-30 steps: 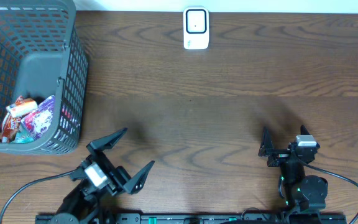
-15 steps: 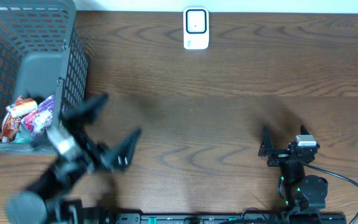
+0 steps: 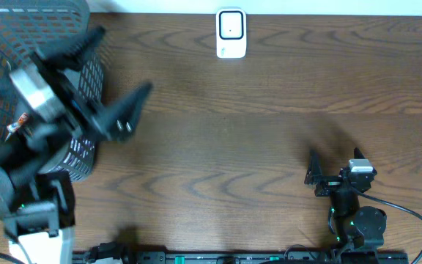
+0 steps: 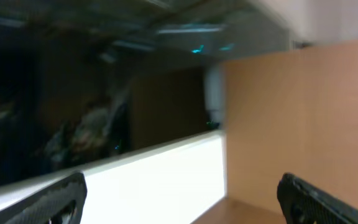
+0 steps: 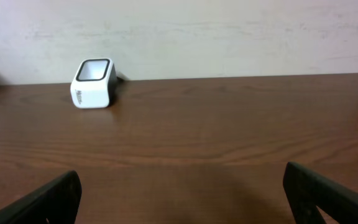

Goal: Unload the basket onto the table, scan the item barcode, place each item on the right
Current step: 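Swing the left gripper up and over into the grey basket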

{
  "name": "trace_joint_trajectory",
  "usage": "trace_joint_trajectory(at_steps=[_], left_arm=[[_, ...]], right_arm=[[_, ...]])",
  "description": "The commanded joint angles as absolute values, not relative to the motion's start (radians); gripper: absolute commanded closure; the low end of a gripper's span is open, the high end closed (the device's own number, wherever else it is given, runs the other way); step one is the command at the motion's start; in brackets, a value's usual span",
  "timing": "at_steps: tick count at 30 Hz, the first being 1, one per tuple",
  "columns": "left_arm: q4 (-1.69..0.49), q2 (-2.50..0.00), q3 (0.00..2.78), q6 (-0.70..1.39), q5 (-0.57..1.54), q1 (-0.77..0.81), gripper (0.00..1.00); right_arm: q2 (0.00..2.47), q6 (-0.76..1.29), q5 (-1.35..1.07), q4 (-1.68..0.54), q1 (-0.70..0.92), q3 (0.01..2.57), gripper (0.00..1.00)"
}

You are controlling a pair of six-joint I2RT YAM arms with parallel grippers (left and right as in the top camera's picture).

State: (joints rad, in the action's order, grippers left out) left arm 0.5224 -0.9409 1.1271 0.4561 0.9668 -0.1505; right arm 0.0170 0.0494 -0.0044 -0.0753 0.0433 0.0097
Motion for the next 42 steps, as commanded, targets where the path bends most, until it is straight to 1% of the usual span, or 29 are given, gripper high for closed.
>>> trace_joint_trajectory(at_steps=[1, 4, 5, 8, 12, 14, 18, 21, 22, 24, 28, 35, 40, 42], left_arm=[[0.285, -1.058, 1.331, 0.399, 0.872, -0.236, 0.02], [-0.045, -1.167, 1.530, 0.394, 0.808, -0.312, 0.02], [-0.086, -1.197, 1.571, 0.393, 0.815, -0.327, 0.02], [-0.104, -1.250, 1.615, 0.394, 0.864, -0.342, 0.02], [-0.092, -1.272, 1.613, 0.393, 0.850, -0.342, 0.02], [-0.101, -1.274, 1.613, 0.393, 0.809, -0.342, 0.02], [-0.181, -1.272, 1.613, 0.393, 0.574, -0.342, 0.02], [-0.337, -1.272, 1.613, 0.393, 0.300, -0.342, 0.02], [-0.426, -1.274, 1.613, 0.393, 0.155, -0.342, 0.02], [-0.486, -1.280, 1.613, 0.371, 0.037, -0.342, 0.02], [-0.493, -1.289, 1.613, 0.200, 0.006, -0.342, 0.02], [-0.519, -1.344, 1.615, 0.153, -0.118, -0.350, 0.02], [-0.542, -1.433, 1.614, 0.004, -0.223, -0.382, 0.02], [-0.553, -1.458, 1.614, -0.007, -0.241, -0.392, 0.02]], right_arm=[[0.012, 0.063, -0.006, -0.076, 0.047, 0.006, 0.01], [0.012, 0.063, -0.006, -0.076, 0.047, 0.006, 0.01], [0.012, 0.063, -0.006, -0.076, 0.047, 0.006, 0.01], [0.012, 0.063, -0.006, -0.076, 0.047, 0.006, 0.01], [0.012, 0.063, -0.006, -0.076, 0.047, 0.006, 0.01], [0.012, 0.063, -0.006, -0.076, 0.047, 0.006, 0.01], [0.012, 0.062, -0.006, -0.076, 0.047, 0.006, 0.01], [0.012, 0.063, -0.006, -0.076, 0.047, 0.006, 0.01], [0.012, 0.063, -0.006, -0.076, 0.047, 0.006, 0.01], [0.012, 0.063, -0.006, -0.076, 0.047, 0.006, 0.01], [0.012, 0.063, -0.006, -0.076, 0.047, 0.006, 0.01], [0.012, 0.063, -0.006, -0.076, 0.047, 0.006, 0.01], [0.012, 0.063, -0.006, -0.076, 0.047, 0.006, 0.01], [0.012, 0.063, -0.006, -0.076, 0.047, 0.006, 0.01]])
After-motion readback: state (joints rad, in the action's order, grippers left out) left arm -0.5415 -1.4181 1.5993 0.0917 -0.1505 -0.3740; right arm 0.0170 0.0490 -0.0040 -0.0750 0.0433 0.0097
